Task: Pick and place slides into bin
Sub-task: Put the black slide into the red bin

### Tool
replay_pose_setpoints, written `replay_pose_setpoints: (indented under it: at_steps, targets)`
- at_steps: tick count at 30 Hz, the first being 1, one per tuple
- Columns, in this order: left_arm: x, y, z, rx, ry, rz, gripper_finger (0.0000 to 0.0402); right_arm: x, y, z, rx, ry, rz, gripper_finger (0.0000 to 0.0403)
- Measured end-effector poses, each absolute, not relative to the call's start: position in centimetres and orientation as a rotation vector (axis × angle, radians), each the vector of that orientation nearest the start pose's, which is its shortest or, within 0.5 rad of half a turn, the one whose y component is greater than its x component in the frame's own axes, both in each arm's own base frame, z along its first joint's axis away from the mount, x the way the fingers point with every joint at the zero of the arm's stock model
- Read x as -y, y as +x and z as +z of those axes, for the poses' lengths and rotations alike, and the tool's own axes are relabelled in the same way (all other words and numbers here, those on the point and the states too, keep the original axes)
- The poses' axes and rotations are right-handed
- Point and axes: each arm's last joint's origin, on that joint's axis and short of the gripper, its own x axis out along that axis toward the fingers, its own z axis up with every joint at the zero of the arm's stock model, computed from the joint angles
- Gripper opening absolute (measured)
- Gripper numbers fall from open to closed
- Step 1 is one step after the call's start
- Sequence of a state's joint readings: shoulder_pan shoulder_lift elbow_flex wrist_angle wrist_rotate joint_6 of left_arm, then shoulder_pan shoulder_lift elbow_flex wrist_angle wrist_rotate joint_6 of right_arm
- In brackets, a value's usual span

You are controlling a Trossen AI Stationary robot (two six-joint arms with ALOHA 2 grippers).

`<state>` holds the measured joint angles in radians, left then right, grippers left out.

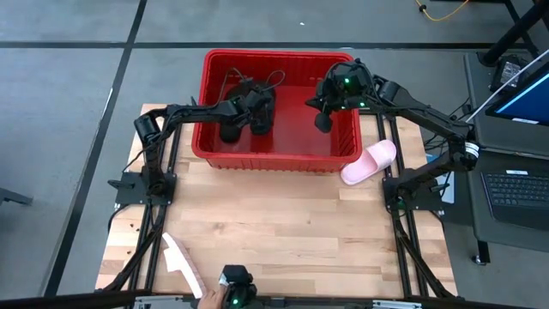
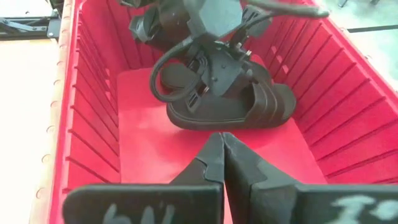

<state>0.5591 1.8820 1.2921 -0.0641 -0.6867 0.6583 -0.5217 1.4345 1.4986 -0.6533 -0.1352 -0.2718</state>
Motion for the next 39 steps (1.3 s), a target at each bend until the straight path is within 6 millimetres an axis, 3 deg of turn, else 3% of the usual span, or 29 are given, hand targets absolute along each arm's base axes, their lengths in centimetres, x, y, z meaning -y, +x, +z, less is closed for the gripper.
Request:
replay_pose_setpoints:
  at_steps: [6, 16, 26, 33, 39]
  targets:
    - [-23.2, 33.2, 20.1, -1.071, 0.587, 0.926, 0.0003, 14.9, 26.6, 38.7, -0.605, -0.069, -0.296, 0.0004]
    - [-23.7, 33.1, 20.0, -0.999, 0.600, 0.910, 0.0003, 14.7, 26.7, 38.8, -0.587, -0.032, -0.268, 0.0004]
    - [-24.2, 32.4, 19.7, -1.042, 0.577, 0.921, 0.0003, 14.6, 26.7, 38.8, -0.583, -0.027, -0.254, 0.0004]
    - [-24.3, 32.9, 17.6, -1.105, 0.588, 0.879, 0.0003, 14.6, 26.7, 38.8, -0.583, -0.030, -0.253, 0.0004]
    - [-24.2, 33.1, 17.4, -1.129, 0.613, 0.913, 0.0003, 14.6, 26.7, 38.8, -0.583, -0.031, -0.253, 0.0004]
